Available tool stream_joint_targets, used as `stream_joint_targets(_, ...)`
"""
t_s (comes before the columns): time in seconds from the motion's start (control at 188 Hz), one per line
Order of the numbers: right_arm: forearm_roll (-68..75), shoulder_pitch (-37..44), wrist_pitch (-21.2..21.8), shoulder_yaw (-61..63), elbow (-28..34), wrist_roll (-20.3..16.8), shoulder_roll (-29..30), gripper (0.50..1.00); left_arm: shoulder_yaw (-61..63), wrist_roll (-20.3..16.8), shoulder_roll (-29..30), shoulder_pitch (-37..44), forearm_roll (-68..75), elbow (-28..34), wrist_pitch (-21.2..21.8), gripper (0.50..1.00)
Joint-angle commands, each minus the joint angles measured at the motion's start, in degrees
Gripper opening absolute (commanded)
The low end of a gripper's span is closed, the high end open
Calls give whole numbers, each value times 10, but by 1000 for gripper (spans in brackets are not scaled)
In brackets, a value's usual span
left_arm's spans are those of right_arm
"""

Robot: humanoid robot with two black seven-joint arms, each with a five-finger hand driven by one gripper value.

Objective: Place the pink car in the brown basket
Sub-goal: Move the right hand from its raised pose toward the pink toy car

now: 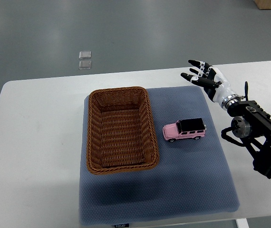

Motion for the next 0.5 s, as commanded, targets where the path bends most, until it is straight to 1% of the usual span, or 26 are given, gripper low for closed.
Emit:
stream_joint_targets(0.0,-2,0,1,-1,1,0,0,913,0,0,0,0,0,0,0,1000)
stream_joint_targets(0.356,-7,3,4,-4,5,0,-2,913,0,0,0,0,0,0,0,1000)
stream_joint_targets(0.494,-10,2,42,-5,8,0,-12,911,0,0,0,0,0,0,0,1000)
